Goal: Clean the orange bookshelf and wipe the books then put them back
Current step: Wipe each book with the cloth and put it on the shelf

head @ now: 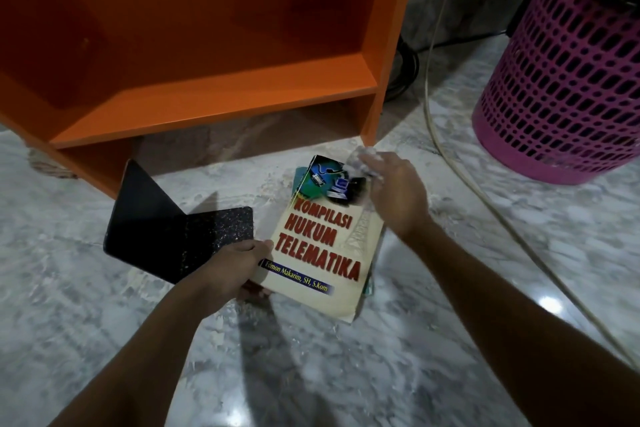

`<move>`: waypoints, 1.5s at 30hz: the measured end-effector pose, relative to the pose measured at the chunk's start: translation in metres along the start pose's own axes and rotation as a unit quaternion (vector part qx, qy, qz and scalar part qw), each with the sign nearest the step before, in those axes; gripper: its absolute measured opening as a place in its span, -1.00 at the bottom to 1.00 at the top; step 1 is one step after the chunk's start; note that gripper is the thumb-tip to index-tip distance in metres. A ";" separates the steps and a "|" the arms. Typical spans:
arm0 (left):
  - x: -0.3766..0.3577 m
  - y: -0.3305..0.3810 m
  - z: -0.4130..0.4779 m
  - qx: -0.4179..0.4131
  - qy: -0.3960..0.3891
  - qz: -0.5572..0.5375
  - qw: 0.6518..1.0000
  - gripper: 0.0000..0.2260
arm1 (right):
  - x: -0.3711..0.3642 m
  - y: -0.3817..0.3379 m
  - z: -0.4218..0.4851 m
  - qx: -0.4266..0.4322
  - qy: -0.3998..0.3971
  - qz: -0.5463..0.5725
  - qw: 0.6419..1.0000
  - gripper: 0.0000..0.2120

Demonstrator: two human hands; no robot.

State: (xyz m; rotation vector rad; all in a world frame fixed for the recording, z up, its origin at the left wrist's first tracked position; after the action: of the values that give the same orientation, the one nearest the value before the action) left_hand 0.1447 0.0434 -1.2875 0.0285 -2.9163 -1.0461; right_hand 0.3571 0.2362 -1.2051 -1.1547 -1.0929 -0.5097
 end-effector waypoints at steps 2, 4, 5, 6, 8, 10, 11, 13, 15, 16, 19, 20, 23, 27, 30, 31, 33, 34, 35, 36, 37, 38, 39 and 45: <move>0.002 0.000 0.001 0.005 0.010 0.005 1.000 -0.75 | 0.009 0.000 0.010 -0.008 0.006 0.018 1.000 -0.50; 0.003 -0.002 0.002 0.018 0.021 -0.015 1.000 -0.74 | 0.017 -0.033 0.005 0.054 0.039 -0.011 0.998 -0.50; 0.003 -0.005 0.001 0.027 0.027 -0.037 0.999 -0.72 | 0.015 -0.058 -0.001 0.115 0.046 -0.025 0.992 -0.51; 0.003 -0.007 0.000 0.033 0.032 -0.062 0.997 -0.69 | 0.008 -0.083 -0.008 0.183 0.029 -0.033 0.982 -0.53; 0.002 -0.009 -0.002 0.036 0.041 -0.100 0.994 -0.67 | -0.025 -0.123 -0.022 0.317 -0.043 -0.081 0.944 -0.57; 0.003 -0.010 -0.005 0.036 0.047 -0.118 0.991 -0.65 | -0.056 -0.134 -0.025 0.348 -0.096 -0.131 0.923 -0.56; 0.003 -0.009 -0.007 0.038 0.047 -0.124 0.990 -0.64 | -0.059 -0.127 -0.016 0.313 -0.098 -0.136 0.935 -0.56; 0.001 -0.008 -0.008 0.040 0.046 -0.130 0.990 -0.63 | -0.047 -0.101 0.012 0.198 -0.061 -0.124 0.971 -0.53; 0.002 -0.008 -0.011 0.038 0.048 -0.132 0.989 -0.62 | -0.034 -0.075 0.033 0.094 -0.037 -0.119 0.988 -0.51; 0.003 -0.008 -0.012 0.037 0.051 -0.131 0.989 -0.61 | -0.031 -0.071 0.038 0.076 -0.038 -0.130 0.988 -0.51; 0.006 -0.007 -0.017 0.029 0.058 -0.143 0.988 -0.58 | -0.044 -0.099 0.013 0.150 -0.071 -0.139 0.976 -0.53; 0.007 -0.007 -0.018 0.027 0.062 -0.150 0.986 -0.56 | -0.052 -0.110 -0.005 0.181 -0.090 -0.128 0.971 -0.53; 0.016 -0.002 -0.020 0.015 0.084 -0.162 0.983 -0.51 | -0.078 -0.146 -0.074 0.293 -0.158 -0.083 0.939 -0.55; 0.019 0.005 -0.017 0.008 0.079 -0.115 0.990 -0.52 | -0.092 -0.170 -0.154 0.448 -0.187 -0.070 0.872 -0.63; 0.013 0.011 -0.011 0.022 0.058 -0.033 0.998 -0.73 | -0.077 -0.152 -0.146 0.415 -0.146 -0.079 0.895 -0.63; 0.011 0.013 -0.008 0.018 0.048 -0.006 0.999 -0.78 | -0.069 -0.141 -0.134 0.375 -0.126 -0.065 0.916 -0.62; 0.008 0.017 -0.004 0.007 0.040 0.027 0.999 -0.83 | -0.048 -0.109 -0.103 0.275 -0.083 -0.042 0.957 -0.60; 0.008 0.017 -0.002 0.006 0.035 0.035 0.999 -0.84 | -0.038 -0.089 -0.086 0.223 -0.056 -0.043 0.972 -0.61; 0.007 0.018 -0.001 0.007 0.028 0.036 0.999 -0.84 | -0.029 -0.068 -0.069 0.173 -0.033 -0.048 0.983 -0.63; 0.006 0.018 0.000 0.008 0.020 0.035 0.999 -0.84 | -0.020 -0.045 -0.053 0.123 -0.008 -0.050 0.991 -0.63; 0.006 0.018 0.000 0.011 0.012 0.035 0.999 -0.83 | -0.011 -0.025 -0.040 0.077 0.020 -0.045 0.996 -0.61; 0.006 0.019 0.002 0.017 0.001 0.043 0.999 -0.82 | -0.004 -0.009 -0.030 0.043 0.046 -0.037 0.997 -0.60; 0.005 0.019 0.003 0.024 -0.007 0.053 0.998 -0.82 | -0.001 0.000 -0.025 0.019 0.061 -0.026 0.998 -0.60; -0.006 0.025 0.009 0.043 -0.048 0.030 0.997 -0.68 | -0.018 -0.017 -0.032 0.048 0.064 0.019 0.997 -0.56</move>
State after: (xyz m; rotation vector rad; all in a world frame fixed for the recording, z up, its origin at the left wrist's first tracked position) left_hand 0.1499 0.0685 -1.2793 -0.1099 -3.0258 -0.9389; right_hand 0.3493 0.1976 -1.2133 -1.0425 -0.9728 -0.4897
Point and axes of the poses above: each hand's wrist, its own z-axis towards the middle knuckle, its own x-axis out of the back of the hand, y = z × x, the point moved 10 cm from there along z, towards the middle knuckle, and after that the axes turned 14 degrees about -y, right-handed, at the moved point
